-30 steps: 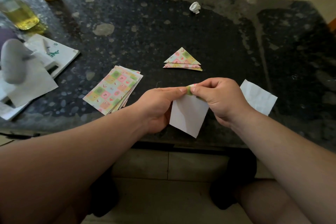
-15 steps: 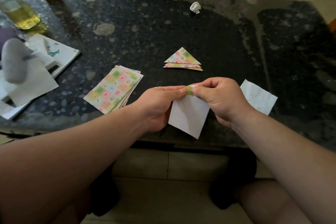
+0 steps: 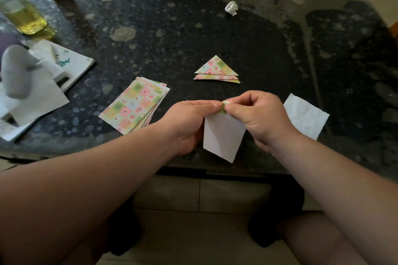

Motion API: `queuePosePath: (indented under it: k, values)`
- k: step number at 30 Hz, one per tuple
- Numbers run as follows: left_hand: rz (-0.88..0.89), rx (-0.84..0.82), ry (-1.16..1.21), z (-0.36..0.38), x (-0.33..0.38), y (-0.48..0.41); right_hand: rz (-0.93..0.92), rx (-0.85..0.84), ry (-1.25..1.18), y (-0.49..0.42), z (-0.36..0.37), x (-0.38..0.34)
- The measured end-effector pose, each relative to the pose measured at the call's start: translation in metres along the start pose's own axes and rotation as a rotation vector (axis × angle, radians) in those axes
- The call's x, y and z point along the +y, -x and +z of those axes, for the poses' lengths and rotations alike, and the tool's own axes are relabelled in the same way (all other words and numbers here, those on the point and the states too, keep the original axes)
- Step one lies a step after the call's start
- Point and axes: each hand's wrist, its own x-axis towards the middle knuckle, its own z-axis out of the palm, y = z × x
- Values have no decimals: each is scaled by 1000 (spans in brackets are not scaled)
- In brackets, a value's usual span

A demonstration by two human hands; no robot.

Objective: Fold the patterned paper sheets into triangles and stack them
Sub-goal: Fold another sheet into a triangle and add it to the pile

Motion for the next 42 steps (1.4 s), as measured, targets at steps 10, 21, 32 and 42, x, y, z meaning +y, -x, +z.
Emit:
queuePosePath:
  k: [10,21,32,42]
  values:
    - [132,63,-148,1,-6,-4,93,-24,-152,2,7,0]
    - [163,78,-209,3,-7,-3,165,-63,-113,-4,0,-8]
    - [77,243,-25,-13,-2,-7,-475,26,522,2,-29,-1]
    - [69,111,49,1,0,-6,-532,-33,734,6,-3,0]
